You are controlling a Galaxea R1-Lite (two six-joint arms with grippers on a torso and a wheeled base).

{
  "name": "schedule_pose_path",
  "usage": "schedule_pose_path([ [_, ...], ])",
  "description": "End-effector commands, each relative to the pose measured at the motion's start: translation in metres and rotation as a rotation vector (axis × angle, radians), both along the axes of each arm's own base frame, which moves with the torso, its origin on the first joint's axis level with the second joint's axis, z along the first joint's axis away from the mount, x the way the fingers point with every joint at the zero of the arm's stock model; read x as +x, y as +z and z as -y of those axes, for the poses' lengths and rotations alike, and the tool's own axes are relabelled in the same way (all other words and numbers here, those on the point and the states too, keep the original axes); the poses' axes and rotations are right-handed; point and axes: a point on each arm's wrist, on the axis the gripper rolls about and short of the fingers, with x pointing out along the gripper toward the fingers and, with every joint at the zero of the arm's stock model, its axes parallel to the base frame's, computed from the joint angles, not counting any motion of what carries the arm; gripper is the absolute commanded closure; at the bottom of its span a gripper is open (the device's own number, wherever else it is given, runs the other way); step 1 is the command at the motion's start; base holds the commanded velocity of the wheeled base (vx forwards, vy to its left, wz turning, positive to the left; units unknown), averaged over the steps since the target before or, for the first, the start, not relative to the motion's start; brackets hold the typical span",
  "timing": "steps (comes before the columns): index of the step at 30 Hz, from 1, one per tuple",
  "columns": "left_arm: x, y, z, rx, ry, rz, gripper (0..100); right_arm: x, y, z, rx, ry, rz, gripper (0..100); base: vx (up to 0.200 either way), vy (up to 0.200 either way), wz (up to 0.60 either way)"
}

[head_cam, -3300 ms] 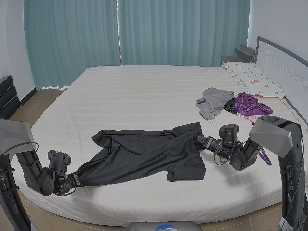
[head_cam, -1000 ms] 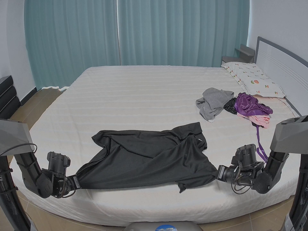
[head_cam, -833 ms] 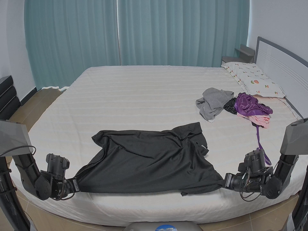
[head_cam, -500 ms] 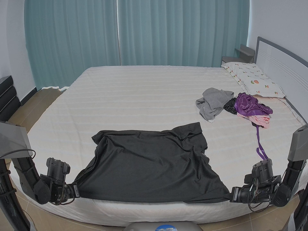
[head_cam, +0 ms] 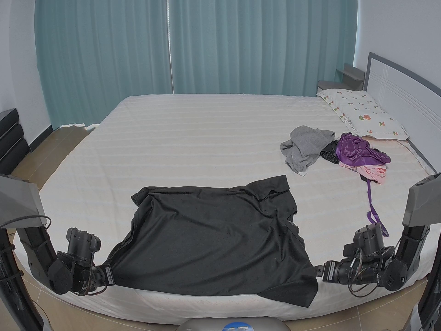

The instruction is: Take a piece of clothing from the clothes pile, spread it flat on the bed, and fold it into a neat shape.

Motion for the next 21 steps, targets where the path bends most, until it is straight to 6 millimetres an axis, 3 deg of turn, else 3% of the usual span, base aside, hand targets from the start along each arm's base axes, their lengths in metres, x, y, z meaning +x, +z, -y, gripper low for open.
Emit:
schedule_pose_path([
  [1,0.004,0.001,0.0,-0.003,0.001,0.017,100,0.021,0.0,-0.003,0.021,-0.019,0.052,0,0.0,0.0,0.0],
  [5,0.005,0.002,0.0,-0.011,0.005,0.027,100,0.034,-0.003,-0.009,0.055,-0.045,0.056,0,0.0,0.0,0.0],
  [6,0.005,0.002,0.0,-0.011,0.003,0.027,0,0.035,-0.002,-0.011,0.077,-0.063,0.047,0,0.0,0.0,0.0],
  [15,0.001,0.003,0.0,-0.009,-0.003,0.018,0,0.039,-0.001,-0.002,0.123,-0.153,0.03,0,0.0,0.0,0.0],
  [21,0.015,0.013,0.002,-0.035,0.006,0.101,0,0.038,-0.002,0.001,0.135,-0.183,0.017,0,0.0,0.0,0.0],
])
